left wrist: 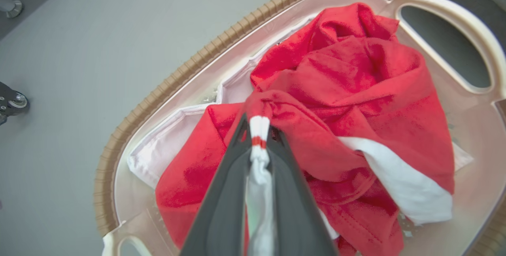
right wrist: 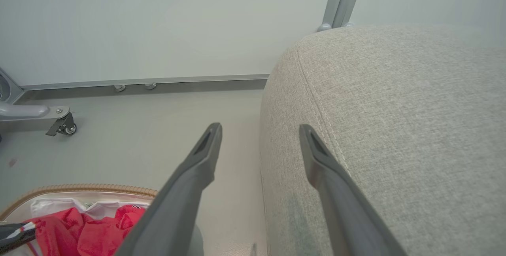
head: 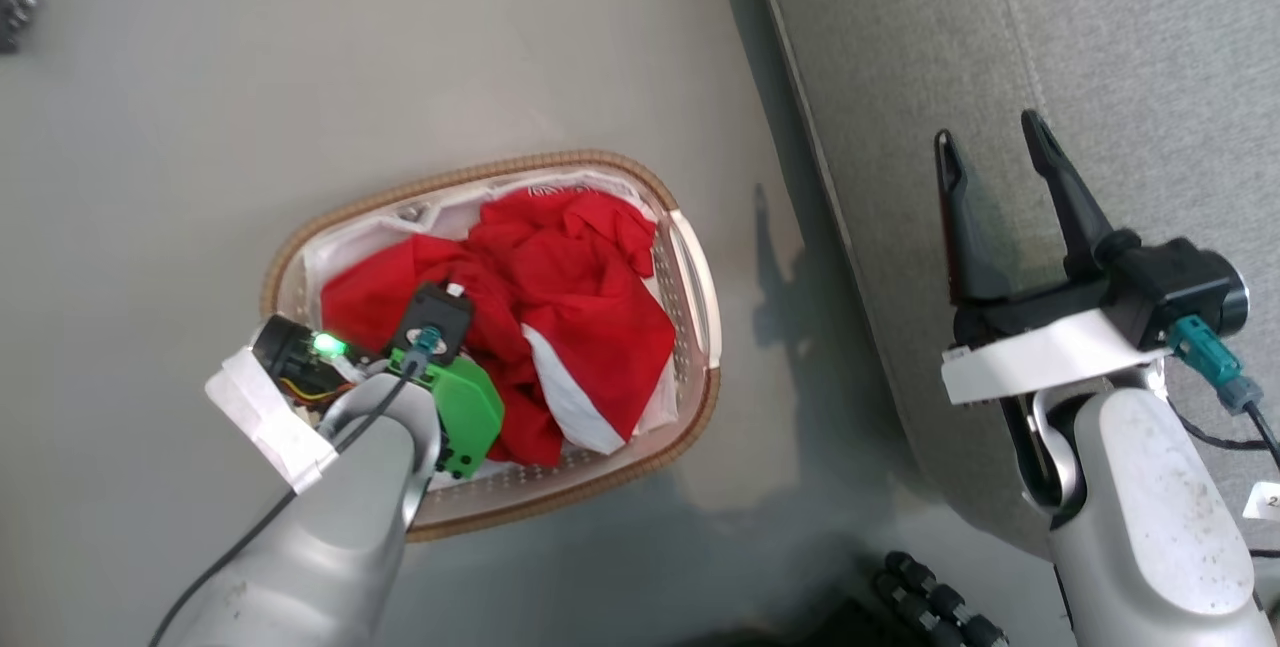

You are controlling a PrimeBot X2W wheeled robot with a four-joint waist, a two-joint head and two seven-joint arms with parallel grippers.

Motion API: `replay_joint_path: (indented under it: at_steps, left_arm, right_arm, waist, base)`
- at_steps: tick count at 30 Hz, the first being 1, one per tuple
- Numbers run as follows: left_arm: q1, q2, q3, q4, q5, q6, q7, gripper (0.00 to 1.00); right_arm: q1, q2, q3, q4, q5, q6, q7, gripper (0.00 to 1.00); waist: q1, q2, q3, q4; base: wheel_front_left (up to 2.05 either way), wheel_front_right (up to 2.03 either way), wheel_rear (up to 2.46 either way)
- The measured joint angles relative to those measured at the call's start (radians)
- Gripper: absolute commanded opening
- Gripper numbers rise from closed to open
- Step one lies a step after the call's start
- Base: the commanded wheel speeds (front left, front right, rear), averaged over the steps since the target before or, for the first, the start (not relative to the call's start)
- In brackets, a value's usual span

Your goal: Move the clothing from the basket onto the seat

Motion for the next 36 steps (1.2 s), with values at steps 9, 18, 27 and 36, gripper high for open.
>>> replay_joint_path:
  at_steps: [9,18,27,36]
  left_arm:
    - [0.125,0.018,0.029,-0.291,-0.016,-0.01,0.0,0.0]
    - [0.169,0.031,0.05,-0.496,-0.005,-0.031,-0.001,0.0]
    - [0.114,0.04,0.038,-0.571,0.014,-0.062,-0.001,0.0]
    - [-0.044,0.037,0.027,-0.526,-0.001,-0.086,0.005,0.0]
  right_arm:
    - [0.104,0.0,-0.029,0.03,-0.06,0.0,0.0,1.0]
    - [0.211,0.0,-0.044,0.05,-0.095,0.0,0.0,1.0]
    - [0.288,0.0,-0.036,0.061,-0.11,0.0,0.0,1.0]
    - [0.308,0.0,-0.008,0.06,-0.108,0.0,0.0,1.0]
  waist:
    - [0.0,0.0,-0.163,0.04]
    - [-0.0001,0.0,-0.358,0.083]
    - [-0.0001,0.0,-0.541,0.106]
    - [-0.0001,0.0,-0.662,0.101]
  base:
    - [0.0,0.0,0.0]
    - [0.0,0.0,0.0]
    - [0.0,0.0,0.0]
    - [0.0,0.0,0.0]
